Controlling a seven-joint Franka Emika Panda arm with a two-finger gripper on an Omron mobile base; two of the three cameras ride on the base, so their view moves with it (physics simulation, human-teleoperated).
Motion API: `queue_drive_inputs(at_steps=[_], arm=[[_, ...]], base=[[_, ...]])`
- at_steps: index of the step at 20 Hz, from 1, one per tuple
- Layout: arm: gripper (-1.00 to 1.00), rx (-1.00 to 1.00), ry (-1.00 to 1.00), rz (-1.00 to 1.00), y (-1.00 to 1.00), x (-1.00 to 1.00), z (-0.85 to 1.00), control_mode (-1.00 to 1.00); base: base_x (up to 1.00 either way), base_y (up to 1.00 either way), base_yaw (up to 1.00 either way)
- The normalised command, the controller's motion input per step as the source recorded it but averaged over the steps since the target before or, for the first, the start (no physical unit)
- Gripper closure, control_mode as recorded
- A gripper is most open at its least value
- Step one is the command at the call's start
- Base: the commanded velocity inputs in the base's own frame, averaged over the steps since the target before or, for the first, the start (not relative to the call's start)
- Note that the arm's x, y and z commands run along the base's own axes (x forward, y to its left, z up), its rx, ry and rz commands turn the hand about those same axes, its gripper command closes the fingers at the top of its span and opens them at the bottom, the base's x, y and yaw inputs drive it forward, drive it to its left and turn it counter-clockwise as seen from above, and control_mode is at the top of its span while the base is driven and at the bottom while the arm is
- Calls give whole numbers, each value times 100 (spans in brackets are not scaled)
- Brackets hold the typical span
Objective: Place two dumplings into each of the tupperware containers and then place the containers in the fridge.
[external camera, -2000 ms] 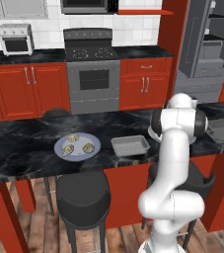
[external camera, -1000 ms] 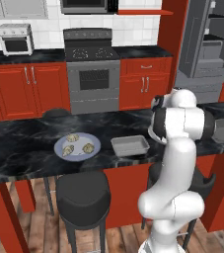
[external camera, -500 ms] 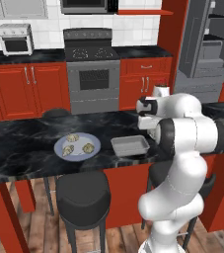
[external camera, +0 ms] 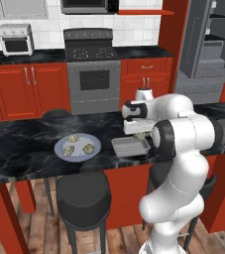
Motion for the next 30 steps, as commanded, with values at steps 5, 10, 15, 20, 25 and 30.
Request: queue_drive_inputs(at_steps=[5,10,15,20,25,30], arm=[[100,0,12,2,0,49,-37,-100],[100,0,8,1,0,4,-23,-100],[100,0,1,0,2,-2,-35,-100],[100,0,-2,0,3,-23,-15,-100],[100,0,-11,0,-1,-78,1,-100],[100,0,-13,0,0,-53,-1,-100]], base=[[0,0,0],[0,0,0],[0,0,0],[0,0,0],[0,0,0],[0,0,0]])
